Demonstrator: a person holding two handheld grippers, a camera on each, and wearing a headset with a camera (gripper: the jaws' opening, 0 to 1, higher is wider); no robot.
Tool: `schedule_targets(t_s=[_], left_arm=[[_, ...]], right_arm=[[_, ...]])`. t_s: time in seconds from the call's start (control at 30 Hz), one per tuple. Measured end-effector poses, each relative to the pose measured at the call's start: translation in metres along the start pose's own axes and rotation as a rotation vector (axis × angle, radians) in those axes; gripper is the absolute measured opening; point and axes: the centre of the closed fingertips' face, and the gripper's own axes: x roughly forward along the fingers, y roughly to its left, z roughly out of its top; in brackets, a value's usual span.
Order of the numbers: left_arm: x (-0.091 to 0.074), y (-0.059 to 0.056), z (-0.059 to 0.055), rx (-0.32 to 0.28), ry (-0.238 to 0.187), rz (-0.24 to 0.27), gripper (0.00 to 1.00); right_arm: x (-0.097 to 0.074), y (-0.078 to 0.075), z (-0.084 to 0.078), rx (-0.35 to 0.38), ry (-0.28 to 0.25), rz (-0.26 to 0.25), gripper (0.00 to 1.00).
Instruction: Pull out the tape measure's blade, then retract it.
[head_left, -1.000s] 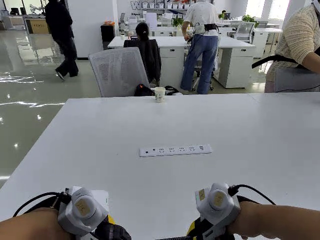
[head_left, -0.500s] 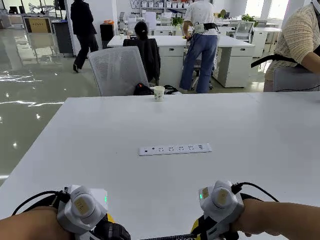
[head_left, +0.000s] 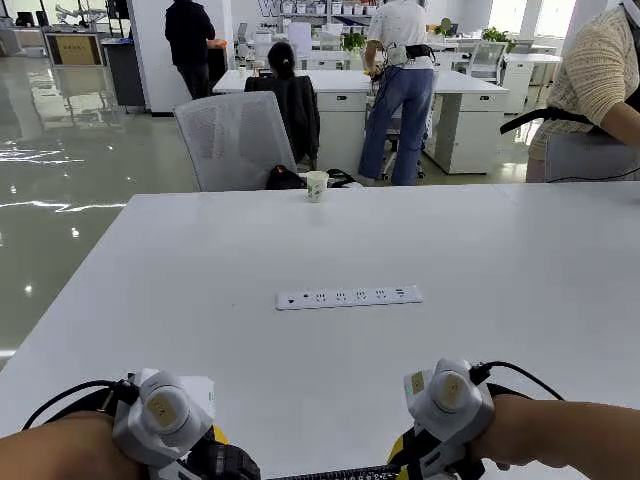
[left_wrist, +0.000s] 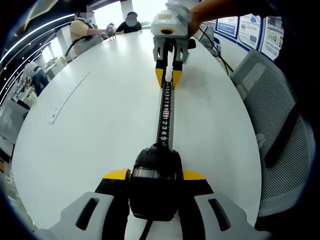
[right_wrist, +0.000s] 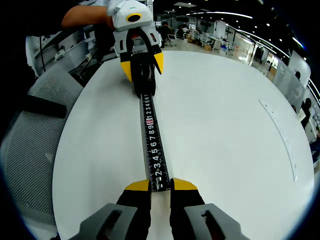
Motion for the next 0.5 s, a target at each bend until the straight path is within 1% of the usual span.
schedule_targets(t_s=[0.03,0.5], left_arm=[[0.0006,0.0014,0.0003,0.000,0.000,0.000,0.32],[0.0002,0.0007,-0.0002,0.000,-0.002,0.002,0.32]], right_arm=[[-0.0002,-0.0003,-0.0003,0.001,0.000,0.000,0.10],[-0.0040,-0.0001,-0.0067,0.003,0.007,-0.002,0.10]])
